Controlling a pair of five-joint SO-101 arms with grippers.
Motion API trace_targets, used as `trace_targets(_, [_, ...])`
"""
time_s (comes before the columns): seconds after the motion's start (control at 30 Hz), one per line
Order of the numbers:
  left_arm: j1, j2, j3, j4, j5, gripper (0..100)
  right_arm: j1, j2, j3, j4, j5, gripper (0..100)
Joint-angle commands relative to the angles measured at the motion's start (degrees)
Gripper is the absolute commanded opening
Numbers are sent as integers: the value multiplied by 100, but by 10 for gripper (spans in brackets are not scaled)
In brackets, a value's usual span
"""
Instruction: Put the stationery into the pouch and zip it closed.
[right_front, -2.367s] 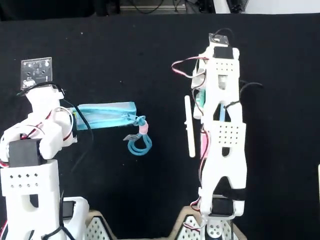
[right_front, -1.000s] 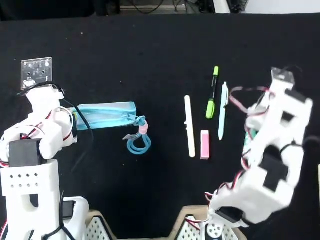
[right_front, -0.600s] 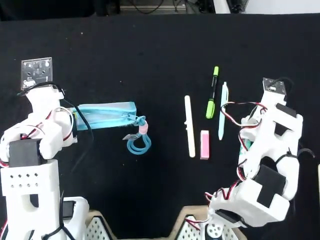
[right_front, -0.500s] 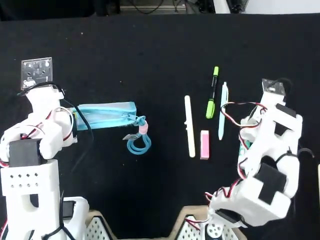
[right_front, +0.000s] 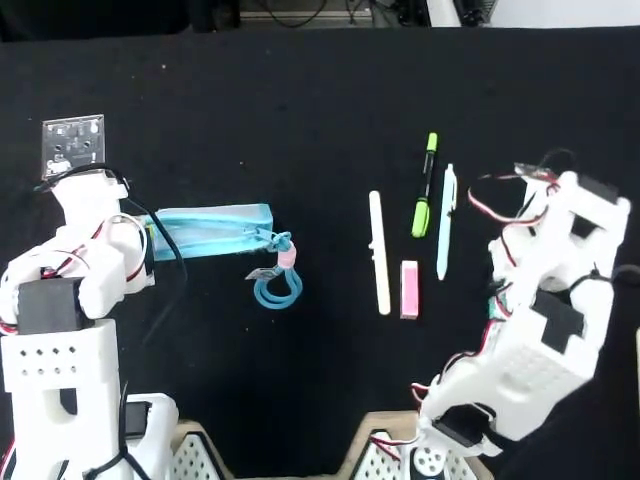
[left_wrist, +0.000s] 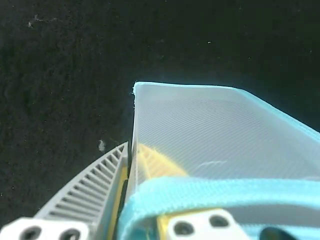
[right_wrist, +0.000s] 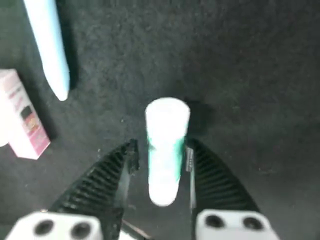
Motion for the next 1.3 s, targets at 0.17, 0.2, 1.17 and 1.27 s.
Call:
trace_targets(0.17, [-22,44,-13,-35,53,30,53,48,-1262,905,70,149])
trace_targets(0.2, [-22,44,-13,-35,53,30,0,48,-1262,897,70,149])
trace_targets(1.17, [-31,44,-13,-35,53,30,-149,602,-585,-308,501,149])
trace_targets(1.27, [-31,44,-13,-35,53,30,-149,602,-497,-316,501,149])
